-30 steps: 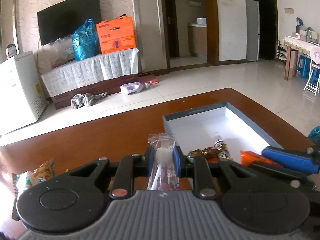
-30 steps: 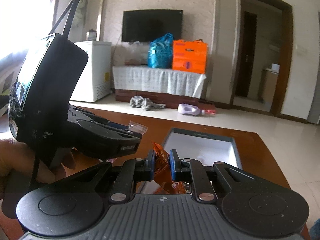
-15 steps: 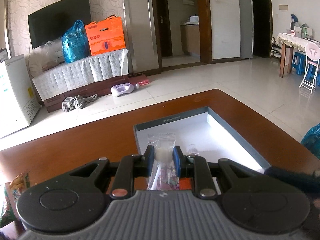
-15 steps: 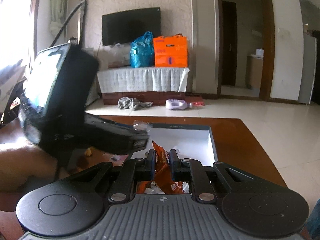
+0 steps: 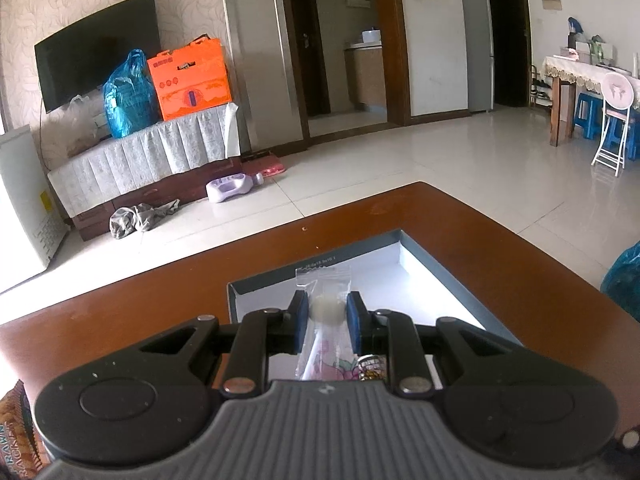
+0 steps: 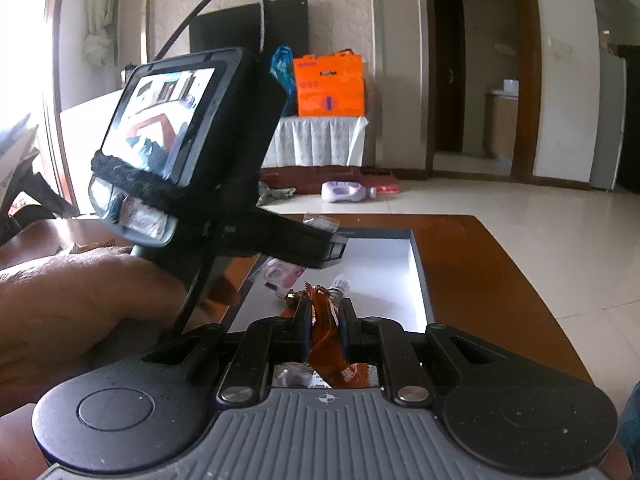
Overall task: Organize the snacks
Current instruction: 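Open left tool to drop lollipop packet while right tool lowers orange wrapper into box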
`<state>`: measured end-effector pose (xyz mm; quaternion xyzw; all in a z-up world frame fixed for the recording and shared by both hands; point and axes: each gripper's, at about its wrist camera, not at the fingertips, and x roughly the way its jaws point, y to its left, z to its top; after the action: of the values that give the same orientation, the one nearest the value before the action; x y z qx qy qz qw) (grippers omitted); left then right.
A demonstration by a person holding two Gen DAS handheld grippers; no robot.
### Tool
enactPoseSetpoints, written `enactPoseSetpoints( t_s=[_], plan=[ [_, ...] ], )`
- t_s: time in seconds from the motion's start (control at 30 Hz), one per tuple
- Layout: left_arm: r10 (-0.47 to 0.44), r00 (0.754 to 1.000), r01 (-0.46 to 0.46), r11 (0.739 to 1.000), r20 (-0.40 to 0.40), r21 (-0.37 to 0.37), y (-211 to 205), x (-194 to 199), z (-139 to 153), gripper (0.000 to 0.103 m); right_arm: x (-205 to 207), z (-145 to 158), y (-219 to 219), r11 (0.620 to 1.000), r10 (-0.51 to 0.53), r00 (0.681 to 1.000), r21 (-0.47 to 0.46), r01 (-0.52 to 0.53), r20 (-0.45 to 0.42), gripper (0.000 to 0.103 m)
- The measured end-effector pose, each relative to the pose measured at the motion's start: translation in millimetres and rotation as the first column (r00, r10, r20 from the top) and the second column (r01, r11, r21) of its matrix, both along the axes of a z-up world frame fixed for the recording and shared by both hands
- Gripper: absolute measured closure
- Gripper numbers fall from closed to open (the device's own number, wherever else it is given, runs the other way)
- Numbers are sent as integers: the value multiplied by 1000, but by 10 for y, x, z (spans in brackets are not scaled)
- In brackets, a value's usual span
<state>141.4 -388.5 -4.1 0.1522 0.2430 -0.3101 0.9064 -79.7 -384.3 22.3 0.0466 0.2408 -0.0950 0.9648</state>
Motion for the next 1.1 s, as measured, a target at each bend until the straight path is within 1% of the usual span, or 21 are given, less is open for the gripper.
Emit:
enactPoseSetpoints(
  t_s=[0.2,0.37,0.5,0.53,0.6,0.63,0.67,0.73,0.77,0.83,0.9,0.97,1.1],
  plan=[
    [-8,1000,8,1000,-24,-14,7,101,-7,85,41,-23,43,1000,1,1000,-27,-1,-9,88],
    [-4,1000,4,1000,-10,-26,60,45,16,85,80,-56,61,999,-10,1000,-54,9,-12,88],
    [-24,1000,24,1000,6,-10,88,-39,49,83,87,-71,74,998,-15,1000,-65,14,-11,88],
    [-25,1000,25,1000,12,-9,98,-52,69,81,83,-72,76,998,-16,1000,-68,15,-11,88],
    [-19,1000,20,1000,24,-8,116,-79,93,71,84,-77,73,998,-16,1000,-67,16,-8,87],
    [-14,999,15,1000,29,-8,124,-94,112,57,80,-84,70,997,-18,1000,-69,18,-5,87],
    [-7,999,8,1000,39,-8,134,-112,127,38,76,-89,74,997,-21,1000,-72,20,-4,86],
    [6,997,-5,1000,82,-11,153,-171,189,23,57,-85,73,997,-19,1000,-68,20,11,84],
    [1,995,1,1000,102,-16,160,-201,217,23,44,-75,76,997,-21,1000,-70,23,20,80],
    [-17,994,20,1000,104,-23,175,-238,268,23,15,-45,84,998,-17,999,-64,20,42,72],
    [-17,995,20,999,101,-25,196,-266,310,23,-19,-17,92,998,-22,998,-62,26,65,58],
    [-14,995,17,999,101,-30,233,-296,356,23,-48,-3,98,997,-27,996,-69,33,84,54],
    [4,996,-1,999,91,-34,295,-301,442,23,-92,32,118,997,-19,994,-76,28,112,52]
  ],
)
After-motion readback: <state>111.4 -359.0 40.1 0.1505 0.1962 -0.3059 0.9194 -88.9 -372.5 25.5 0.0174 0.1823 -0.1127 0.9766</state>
